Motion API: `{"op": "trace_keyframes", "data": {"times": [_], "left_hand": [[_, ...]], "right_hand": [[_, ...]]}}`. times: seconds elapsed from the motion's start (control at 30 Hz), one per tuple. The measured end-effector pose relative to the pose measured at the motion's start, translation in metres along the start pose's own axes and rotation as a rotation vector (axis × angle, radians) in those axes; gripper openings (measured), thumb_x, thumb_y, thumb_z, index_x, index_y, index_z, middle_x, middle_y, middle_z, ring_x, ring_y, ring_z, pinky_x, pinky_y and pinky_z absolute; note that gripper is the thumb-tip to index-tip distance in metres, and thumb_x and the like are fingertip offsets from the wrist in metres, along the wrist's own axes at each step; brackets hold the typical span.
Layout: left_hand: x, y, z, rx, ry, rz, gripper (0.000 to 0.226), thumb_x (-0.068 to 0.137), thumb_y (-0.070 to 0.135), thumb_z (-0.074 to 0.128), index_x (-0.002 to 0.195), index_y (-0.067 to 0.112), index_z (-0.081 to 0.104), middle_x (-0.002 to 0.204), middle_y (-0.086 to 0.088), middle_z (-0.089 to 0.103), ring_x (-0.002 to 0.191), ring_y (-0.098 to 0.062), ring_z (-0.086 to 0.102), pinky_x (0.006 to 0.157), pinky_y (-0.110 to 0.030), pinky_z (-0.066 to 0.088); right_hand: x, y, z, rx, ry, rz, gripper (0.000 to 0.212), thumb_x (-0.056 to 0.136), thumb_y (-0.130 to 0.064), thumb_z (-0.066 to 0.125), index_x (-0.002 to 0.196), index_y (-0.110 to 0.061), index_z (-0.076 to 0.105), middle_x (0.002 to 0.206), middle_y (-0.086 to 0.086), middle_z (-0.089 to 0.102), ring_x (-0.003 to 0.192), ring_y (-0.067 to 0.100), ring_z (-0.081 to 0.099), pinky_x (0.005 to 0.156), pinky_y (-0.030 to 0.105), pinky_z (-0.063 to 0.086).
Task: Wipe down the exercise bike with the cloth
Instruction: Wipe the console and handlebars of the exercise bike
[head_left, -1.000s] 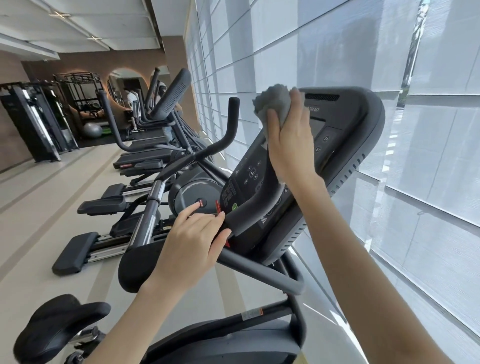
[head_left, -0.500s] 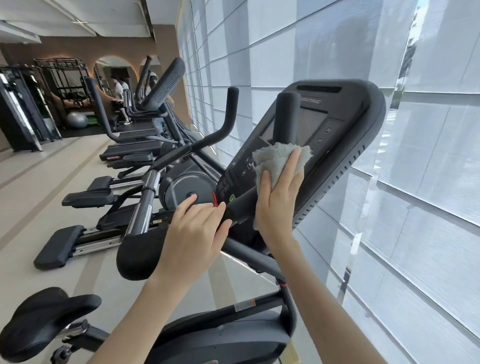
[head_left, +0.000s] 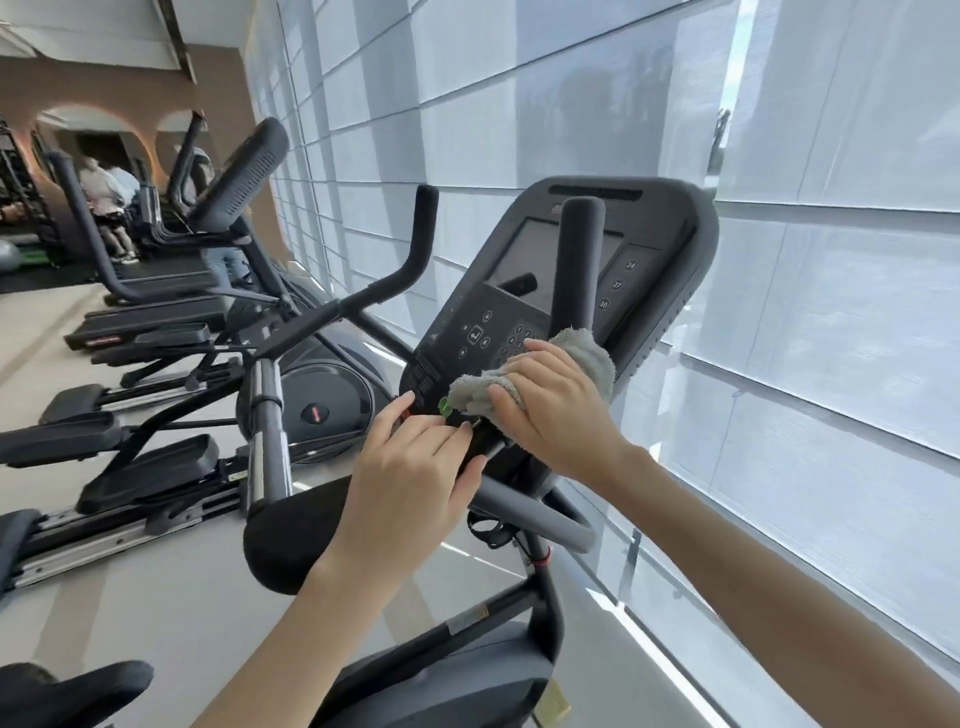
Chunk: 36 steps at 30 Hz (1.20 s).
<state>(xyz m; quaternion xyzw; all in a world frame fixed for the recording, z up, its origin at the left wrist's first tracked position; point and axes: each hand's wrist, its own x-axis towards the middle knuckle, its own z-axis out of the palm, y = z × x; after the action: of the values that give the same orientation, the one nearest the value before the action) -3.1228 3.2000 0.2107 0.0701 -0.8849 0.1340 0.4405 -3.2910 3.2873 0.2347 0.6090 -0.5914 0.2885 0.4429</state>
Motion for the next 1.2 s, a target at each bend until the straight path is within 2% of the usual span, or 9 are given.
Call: {"op": "trace_keyframes", "data": {"times": [0.13,0.27,0.37,0.43,0.63,0.77,1.0,1.1,1.2], "left_hand": [[-0.007,-0.007,-0.003,-0.048,0.008,0.006,0.029,0.089,0.028,0.052,0.094,0.009,0.073,0.084,0.000,0.072,0.084,-0.018,0.066,0.102,-0.043,0.040],[-0.007,-0.006,-0.005,-0.089,0.000,-0.008,0.032,0.090,0.027,0.047,0.093,0.009,0.074,0.082,0.001,0.072,0.082,-0.016,0.066,0.101,-0.042,0.042],[-0.007,-0.008,-0.006,-0.123,0.008,-0.011,0.033,0.092,0.024,0.045,0.093,0.009,0.074,0.080,0.001,0.071,0.078,-0.015,0.065,0.101,-0.041,0.043],[-0.008,-0.008,-0.007,-0.142,0.002,-0.014,0.036,0.093,0.025,0.042,0.094,0.009,0.074,0.082,0.000,0.072,0.077,-0.014,0.065,0.101,-0.040,0.044],[-0.012,-0.010,-0.009,-0.156,-0.059,0.005,0.039,0.095,0.025,0.038,0.102,0.008,0.072,0.091,-0.001,0.073,0.085,-0.015,0.067,0.103,-0.039,0.042],[-0.017,-0.009,-0.012,-0.150,-0.092,0.016,0.042,0.096,0.026,0.036,0.106,0.006,0.071,0.098,-0.005,0.073,0.091,-0.017,0.067,0.101,-0.040,0.044],[-0.029,-0.008,-0.018,-0.124,-0.072,0.044,0.037,0.095,0.023,0.040,0.110,0.005,0.069,0.106,-0.008,0.071,0.102,-0.020,0.065,0.101,-0.042,0.044],[-0.028,-0.011,-0.018,-0.127,-0.063,0.071,0.035,0.094,0.021,0.043,0.108,0.005,0.070,0.104,-0.008,0.071,0.102,-0.020,0.065,0.101,-0.043,0.044],[-0.025,-0.012,-0.017,-0.153,-0.055,0.076,0.038,0.095,0.023,0.039,0.105,0.005,0.071,0.101,-0.007,0.072,0.097,-0.019,0.067,0.100,-0.044,0.045]], "right_hand": [[0.024,0.010,-0.023,0.007,0.135,-0.057,0.035,0.096,-0.020,0.046,0.082,0.001,0.070,0.084,0.011,0.071,0.083,0.027,0.067,0.096,0.041,0.045],[0.085,0.051,-0.045,-0.285,0.309,-0.211,0.028,0.096,-0.022,0.051,0.092,-0.003,0.072,0.097,0.009,0.071,0.100,0.027,0.064,0.101,0.048,0.041],[0.107,0.073,-0.042,-0.524,0.141,-0.292,0.026,0.094,-0.026,0.056,0.091,-0.006,0.073,0.100,0.008,0.071,0.109,0.030,0.061,0.103,0.054,0.038],[0.104,0.080,-0.035,-0.567,0.050,-0.331,0.028,0.093,-0.024,0.057,0.079,-0.006,0.073,0.089,0.007,0.072,0.107,0.030,0.062,0.102,0.056,0.039],[0.061,0.060,-0.019,-0.493,-0.030,-0.323,0.039,0.094,-0.022,0.051,0.062,-0.010,0.069,0.065,0.004,0.067,0.084,0.026,0.065,0.096,0.038,0.045],[0.028,0.026,-0.006,-0.399,-0.100,-0.075,0.044,0.095,-0.023,0.046,0.060,-0.008,0.068,0.065,0.003,0.069,0.077,0.023,0.065,0.093,0.035,0.041],[0.004,-0.053,0.007,0.043,-0.034,0.445,0.050,0.096,-0.029,0.033,0.068,-0.010,0.070,0.077,-0.004,0.071,0.083,0.011,0.057,0.086,0.023,0.030],[0.010,-0.066,0.001,0.277,0.005,0.627,0.052,0.096,-0.029,0.034,0.049,-0.012,0.048,0.053,-0.004,0.054,0.059,0.007,0.046,0.067,0.019,0.032],[0.037,-0.047,-0.020,0.419,0.236,0.795,0.051,0.096,-0.031,0.034,0.050,-0.008,0.032,0.049,-0.004,0.033,0.050,0.006,0.035,0.055,0.022,0.030]]}}
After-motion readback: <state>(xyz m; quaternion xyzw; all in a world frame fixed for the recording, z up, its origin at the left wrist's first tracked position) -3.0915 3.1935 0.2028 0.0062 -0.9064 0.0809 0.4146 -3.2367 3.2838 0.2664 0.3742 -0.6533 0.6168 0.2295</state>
